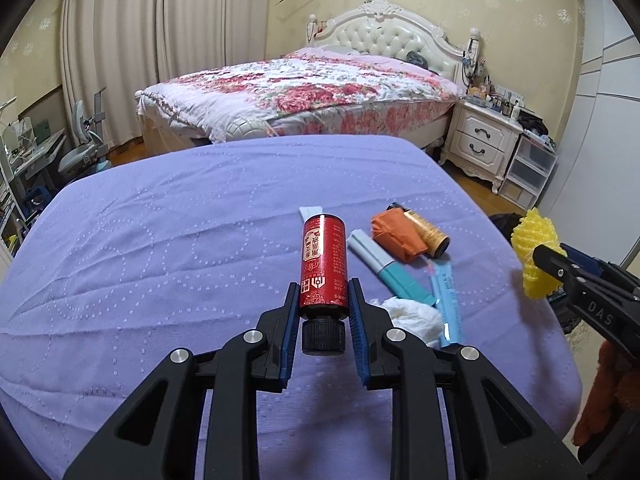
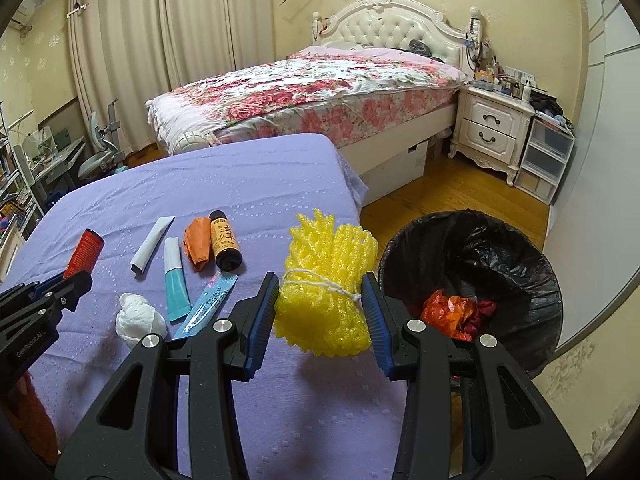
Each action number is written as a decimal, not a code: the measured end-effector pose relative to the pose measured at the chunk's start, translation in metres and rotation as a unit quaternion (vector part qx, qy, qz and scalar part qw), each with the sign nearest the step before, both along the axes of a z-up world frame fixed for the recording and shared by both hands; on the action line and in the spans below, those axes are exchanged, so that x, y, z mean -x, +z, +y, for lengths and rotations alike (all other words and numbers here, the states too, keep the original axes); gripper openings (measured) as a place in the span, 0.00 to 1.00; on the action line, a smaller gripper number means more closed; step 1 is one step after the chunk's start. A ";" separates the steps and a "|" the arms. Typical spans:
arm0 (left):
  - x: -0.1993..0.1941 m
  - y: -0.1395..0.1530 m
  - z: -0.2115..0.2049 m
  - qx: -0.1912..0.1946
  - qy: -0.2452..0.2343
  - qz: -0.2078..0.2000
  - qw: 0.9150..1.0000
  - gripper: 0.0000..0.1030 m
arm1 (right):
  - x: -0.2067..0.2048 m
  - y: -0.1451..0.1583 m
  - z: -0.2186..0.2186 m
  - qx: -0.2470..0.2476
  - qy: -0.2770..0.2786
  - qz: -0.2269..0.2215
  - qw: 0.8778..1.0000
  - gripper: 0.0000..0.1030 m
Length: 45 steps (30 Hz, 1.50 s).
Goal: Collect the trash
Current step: 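Carry the yellow foam net and red can over the black bin with both tools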
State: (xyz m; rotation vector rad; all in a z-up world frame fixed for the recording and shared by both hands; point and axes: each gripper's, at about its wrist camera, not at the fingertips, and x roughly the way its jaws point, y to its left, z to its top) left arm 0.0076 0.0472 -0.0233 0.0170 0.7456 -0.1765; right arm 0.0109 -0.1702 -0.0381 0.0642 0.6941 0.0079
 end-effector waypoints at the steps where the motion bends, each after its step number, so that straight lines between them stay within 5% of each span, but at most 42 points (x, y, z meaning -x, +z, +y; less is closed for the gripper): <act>1: 0.001 0.002 -0.003 0.001 -0.003 -0.004 1.000 0.24 | 0.001 0.001 -0.002 0.000 -0.002 -0.001 1.000 0.40; 18: -0.014 0.016 -0.086 0.012 -0.076 -0.030 0.997 0.24 | 0.008 0.018 -0.062 0.024 -0.077 -0.027 0.996 0.40; 45: -0.069 -0.004 -0.235 -0.023 -0.179 -0.032 0.983 0.24 | -0.022 -0.004 -0.158 0.014 -0.185 -0.023 0.982 0.41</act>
